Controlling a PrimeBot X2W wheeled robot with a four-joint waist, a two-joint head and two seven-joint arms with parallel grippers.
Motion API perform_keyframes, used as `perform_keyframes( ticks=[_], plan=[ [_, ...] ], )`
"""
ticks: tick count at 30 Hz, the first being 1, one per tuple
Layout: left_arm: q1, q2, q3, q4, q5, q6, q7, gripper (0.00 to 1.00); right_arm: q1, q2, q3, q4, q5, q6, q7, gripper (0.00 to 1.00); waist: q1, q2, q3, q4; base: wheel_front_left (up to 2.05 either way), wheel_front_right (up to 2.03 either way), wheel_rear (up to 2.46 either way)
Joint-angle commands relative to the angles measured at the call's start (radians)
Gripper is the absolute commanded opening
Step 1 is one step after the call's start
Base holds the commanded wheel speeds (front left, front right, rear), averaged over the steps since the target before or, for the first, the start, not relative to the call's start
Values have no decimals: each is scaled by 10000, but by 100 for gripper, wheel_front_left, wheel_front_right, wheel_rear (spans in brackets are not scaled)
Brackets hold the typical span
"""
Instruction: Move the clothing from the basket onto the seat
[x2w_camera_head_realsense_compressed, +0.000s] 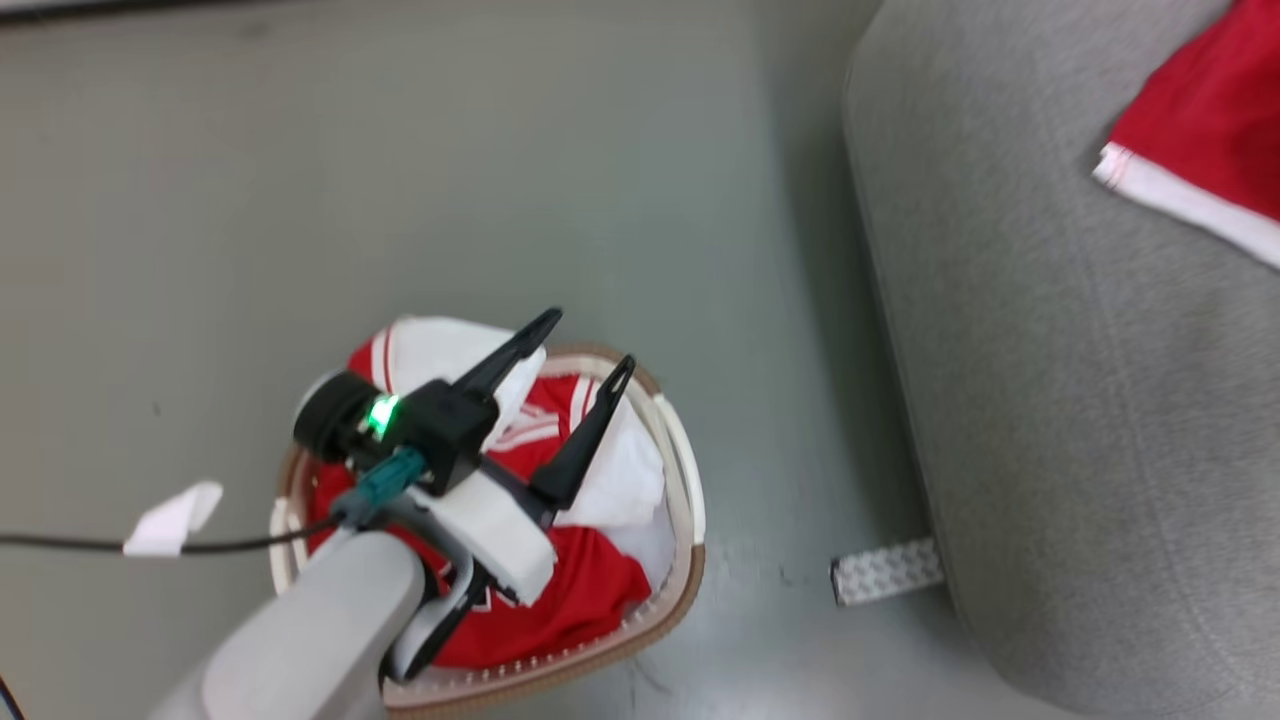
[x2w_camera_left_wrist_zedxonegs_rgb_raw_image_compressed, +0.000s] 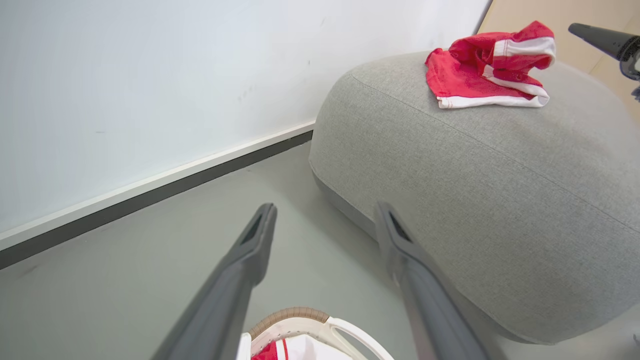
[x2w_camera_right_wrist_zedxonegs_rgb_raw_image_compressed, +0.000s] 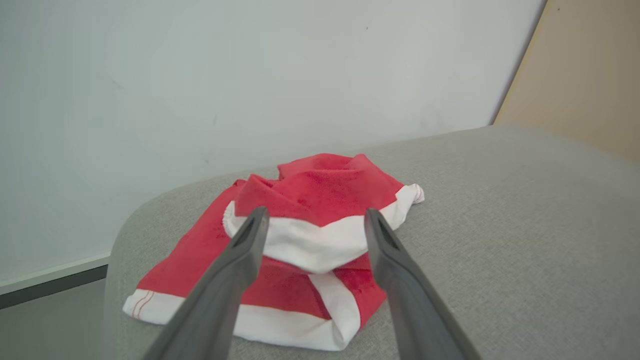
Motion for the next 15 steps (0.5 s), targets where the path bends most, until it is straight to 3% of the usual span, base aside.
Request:
perform_keyframes(
  ticks=[1, 8, 15],
  plan=[
    [371, -55, 66, 228, -123, 131, -261, 100, 695, 93, 269, -664, 94, -21, 1, 100, 0, 0, -817, 25, 0, 0, 0],
    [1428, -486, 306, 940, -517, 480, -786, 100, 2880, 392, 1373, -3141, 32, -21, 2, 100, 0, 0, -2402, 511, 0, 0, 0],
    [2738, -896, 1013, 1184, -661, 905, -924, 100, 4735, 758, 2457, -4556, -115, -21, 2, 100, 0, 0, -3808, 1201, 0, 0, 0]
  ],
)
